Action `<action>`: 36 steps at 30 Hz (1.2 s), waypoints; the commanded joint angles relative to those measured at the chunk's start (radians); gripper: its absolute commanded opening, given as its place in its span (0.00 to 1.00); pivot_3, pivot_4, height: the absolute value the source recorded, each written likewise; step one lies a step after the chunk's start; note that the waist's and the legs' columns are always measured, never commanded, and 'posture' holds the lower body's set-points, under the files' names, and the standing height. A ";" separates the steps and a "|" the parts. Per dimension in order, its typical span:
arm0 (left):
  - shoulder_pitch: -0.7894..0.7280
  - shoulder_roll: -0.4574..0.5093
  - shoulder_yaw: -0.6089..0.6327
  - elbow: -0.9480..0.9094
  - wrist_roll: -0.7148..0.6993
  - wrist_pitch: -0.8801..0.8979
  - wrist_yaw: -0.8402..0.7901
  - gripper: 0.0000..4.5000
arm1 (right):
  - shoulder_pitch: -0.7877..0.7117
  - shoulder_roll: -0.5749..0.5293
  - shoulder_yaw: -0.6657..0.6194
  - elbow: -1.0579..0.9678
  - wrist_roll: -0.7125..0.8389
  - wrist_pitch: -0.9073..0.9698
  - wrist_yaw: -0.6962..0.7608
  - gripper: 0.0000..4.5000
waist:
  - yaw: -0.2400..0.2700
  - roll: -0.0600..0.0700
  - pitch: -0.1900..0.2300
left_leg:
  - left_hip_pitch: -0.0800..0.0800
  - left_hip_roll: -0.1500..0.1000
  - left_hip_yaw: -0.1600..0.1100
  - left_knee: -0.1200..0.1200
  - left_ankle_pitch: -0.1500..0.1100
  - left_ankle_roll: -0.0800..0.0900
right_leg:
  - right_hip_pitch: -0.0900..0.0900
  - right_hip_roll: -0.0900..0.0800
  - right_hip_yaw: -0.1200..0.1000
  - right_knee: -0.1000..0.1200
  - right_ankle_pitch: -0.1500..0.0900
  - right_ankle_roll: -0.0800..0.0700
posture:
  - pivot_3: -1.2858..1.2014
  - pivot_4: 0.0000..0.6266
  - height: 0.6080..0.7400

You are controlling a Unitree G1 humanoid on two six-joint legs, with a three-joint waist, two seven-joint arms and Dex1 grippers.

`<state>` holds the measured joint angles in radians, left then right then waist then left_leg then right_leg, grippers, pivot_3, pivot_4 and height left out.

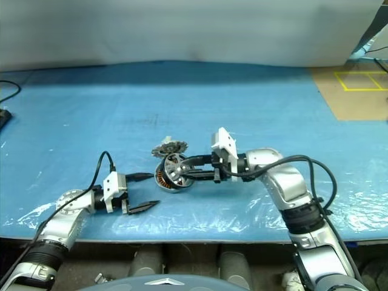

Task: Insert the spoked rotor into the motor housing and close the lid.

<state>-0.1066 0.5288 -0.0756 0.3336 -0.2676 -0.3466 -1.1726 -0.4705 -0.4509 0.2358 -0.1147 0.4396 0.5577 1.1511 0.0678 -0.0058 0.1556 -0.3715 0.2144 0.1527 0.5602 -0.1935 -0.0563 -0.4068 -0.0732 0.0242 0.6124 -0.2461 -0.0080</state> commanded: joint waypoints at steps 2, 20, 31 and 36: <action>0.010 -0.002 0.010 0.039 0.006 -0.023 0.004 1.00 | -0.051 0.047 0.021 0.055 -0.022 -0.038 -0.015 0.36 | 0.000 0.000 0.000 | 0.000 0.000 0.000 0.000 0.000 0.000 | 0.000 0.000 0.000 0.001 0.000 0.000 | 0.52 0.24 1.00; 0.019 -0.002 0.000 -0.029 0.012 0.015 0.039 1.00 | -0.087 0.098 0.061 0.213 -0.122 -0.128 -0.006 0.36 | 0.001 0.000 0.000 | 0.001 0.000 0.000 0.002 0.000 0.000 | 0.000 0.000 0.000 0.004 0.000 0.000 | 0.52 0.24 1.00; 0.018 0.000 0.002 -0.050 0.012 0.034 0.043 1.00 | -0.085 0.098 0.061 0.241 -0.148 -0.153 0.002 0.36 | 0.001 0.000 0.000 | 0.001 0.000 0.000 0.003 0.000 0.000 | 0.000 0.000 0.000 0.005 0.000 0.000 | 0.52 0.24 1.00; 0.018 0.001 0.003 -0.054 0.013 0.037 0.045 1.00 | -0.086 0.097 0.060 0.250 -0.156 -0.153 0.008 0.41 | 0.001 0.000 0.000 | 0.001 0.000 0.000 0.003 0.000 0.000 | 0.000 0.000 0.001 0.005 0.000 0.000 | 0.52 0.24 1.00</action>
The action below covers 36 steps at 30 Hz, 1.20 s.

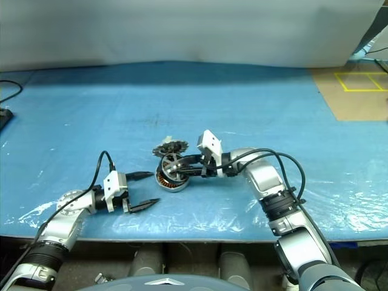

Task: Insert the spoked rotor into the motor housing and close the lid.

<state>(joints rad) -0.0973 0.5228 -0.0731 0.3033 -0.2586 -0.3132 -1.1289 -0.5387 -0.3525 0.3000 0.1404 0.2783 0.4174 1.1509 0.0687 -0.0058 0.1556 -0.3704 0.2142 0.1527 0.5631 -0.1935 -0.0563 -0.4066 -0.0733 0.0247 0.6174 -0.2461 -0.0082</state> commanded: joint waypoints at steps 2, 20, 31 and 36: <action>0.009 0.007 0.001 -0.026 0.004 0.005 0.002 1.00 | -0.017 -0.002 -0.002 0.003 -0.004 -0.021 0.008 0.51 | 0.000 0.000 0.000 | 0.000 0.000 0.000 0.000 0.000 0.000 | 0.000 0.000 0.000 0.000 0.000 0.000 | 0.52 0.24 1.00; 0.021 0.011 0.019 -0.097 -0.036 0.076 0.000 1.00 | -0.021 0.023 -0.009 0.008 0.003 -0.013 -0.007 0.30 | -0.001 0.000 0.000 | 0.000 0.000 0.000 0.000 0.000 0.000 | 0.000 0.000 0.000 0.001 0.000 0.000 | 0.52 0.24 1.00; 0.035 0.018 0.040 -0.058 -0.041 0.038 -0.011 1.00 | -0.061 0.068 0.001 0.110 -0.049 -0.056 -0.032 0.01 | -0.001 0.000 0.000 | 0.000 0.000 0.000 0.000 0.000 0.000 | 0.000 0.000 0.000 0.001 0.000 0.000 | 0.52 0.24 1.00; 0.038 0.011 0.039 -0.026 -0.035 0.008 -0.013 1.00 | -0.054 0.071 0.047 0.203 -0.125 -0.101 -0.044 0.01 | -0.001 0.000 0.000 | 0.000 0.000 0.000 0.000 0.000 0.000 | 0.000 0.000 0.000 0.001 0.000 0.000 | 0.52 0.24 1.00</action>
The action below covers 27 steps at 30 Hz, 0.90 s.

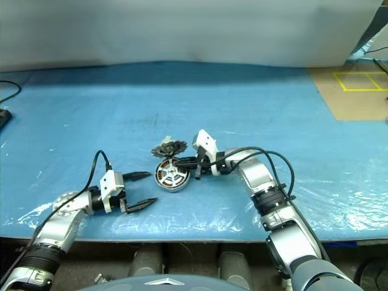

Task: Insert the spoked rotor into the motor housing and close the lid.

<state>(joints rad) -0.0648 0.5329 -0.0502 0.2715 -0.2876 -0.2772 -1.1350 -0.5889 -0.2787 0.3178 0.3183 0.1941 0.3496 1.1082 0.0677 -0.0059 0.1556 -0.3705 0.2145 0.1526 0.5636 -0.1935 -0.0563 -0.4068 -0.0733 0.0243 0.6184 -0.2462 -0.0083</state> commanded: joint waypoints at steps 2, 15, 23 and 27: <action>0.005 -0.001 0.016 0.013 -0.005 -0.036 -0.006 1.00 | 0.006 -0.006 0.037 0.029 -0.047 -0.040 0.005 0.01 | 0.000 0.000 0.000 | 0.001 0.000 0.000 0.000 0.000 0.000 | 0.000 0.000 0.000 0.000 0.000 0.000 | 0.52 0.24 1.00; -0.013 -0.010 0.012 0.096 0.003 -0.096 -0.017 1.00 | 0.046 -0.031 -0.028 -0.120 0.024 -0.001 0.008 0.01 | 0.001 -0.001 -0.001 | 0.004 0.000 0.000 0.000 0.000 0.000 | 0.002 0.000 0.001 0.001 0.000 0.000 | 0.52 0.24 1.00; -0.011 -0.013 0.014 0.116 -0.002 -0.118 -0.021 1.00 | 0.109 -0.124 -0.143 -0.354 0.104 0.120 -0.046 0.01 | 0.003 -0.001 -0.001 | 0.003 0.000 0.000 0.000 0.000 0.000 | 0.002 0.000 0.001 0.001 0.000 0.000 | 0.52 0.24 1.00; -0.007 -0.014 0.015 0.120 -0.004 -0.122 -0.020 1.00 | 0.131 -0.207 -0.191 -0.315 0.084 0.120 -0.072 0.01 | 0.003 -0.001 -0.001 | 0.003 0.000 0.000 0.000 0.000 0.000 | 0.002 0.000 0.002 0.000 0.000 0.000 | 0.52 0.24 1.00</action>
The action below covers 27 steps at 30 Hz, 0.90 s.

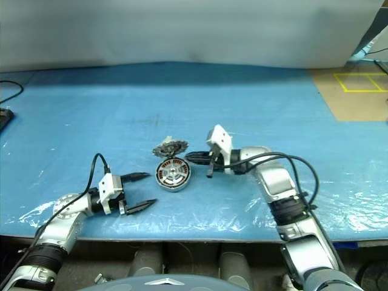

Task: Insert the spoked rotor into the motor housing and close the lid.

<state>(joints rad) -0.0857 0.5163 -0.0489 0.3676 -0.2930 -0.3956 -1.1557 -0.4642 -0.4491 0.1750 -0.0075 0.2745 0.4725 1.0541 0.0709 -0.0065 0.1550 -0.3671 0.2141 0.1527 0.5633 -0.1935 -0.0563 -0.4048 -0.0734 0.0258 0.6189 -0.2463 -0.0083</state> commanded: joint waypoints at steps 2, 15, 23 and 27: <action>0.014 0.002 0.014 0.027 0.002 -0.005 0.000 1.00 | -0.028 -0.063 -0.066 0.119 -0.031 -0.049 -0.044 0.01 | -0.004 0.000 0.000 | 0.000 0.000 0.000 0.000 0.000 0.000 | 0.000 0.000 0.000 0.000 0.000 0.000 | 0.52 0.24 1.00; -0.003 0.003 0.020 0.034 0.012 -0.002 0.008 1.00 | -0.358 0.128 -0.008 0.439 -0.035 -0.182 0.044 0.01 | -0.006 0.002 0.000 | -0.001 0.000 0.002 0.001 0.000 0.000 | -0.002 0.000 0.001 0.003 0.000 0.000 | 0.52 0.24 1.00; 0.007 0.005 0.015 0.007 0.020 0.004 0.030 1.00 | -0.311 0.196 0.068 0.385 -0.051 -0.153 0.088 0.01 | -0.003 0.001 0.000 | -0.002 0.001 0.002 0.001 0.000 0.000 | -0.002 0.000 0.000 0.003 0.000 0.000 | 0.52 0.24 1.00; 0.014 0.006 0.013 -0.001 0.021 0.009 0.035 1.00 | -0.269 0.182 0.090 0.327 -0.042 -0.119 0.119 0.01 | -0.002 0.001 0.000 | -0.001 0.001 0.002 0.001 0.000 0.000 | -0.002 0.000 0.000 0.003 0.000 0.000 | 0.52 0.24 1.00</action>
<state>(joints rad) -0.0870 0.5163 -0.0397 0.3696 -0.2847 -0.3939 -1.1279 -0.7414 -0.2630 0.2541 0.3746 0.2153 0.3419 1.1492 0.0684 -0.0050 0.1552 -0.3686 0.2149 0.1543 0.5638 -0.1935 -0.0563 -0.4070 -0.0734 0.0256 0.6216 -0.2464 -0.0088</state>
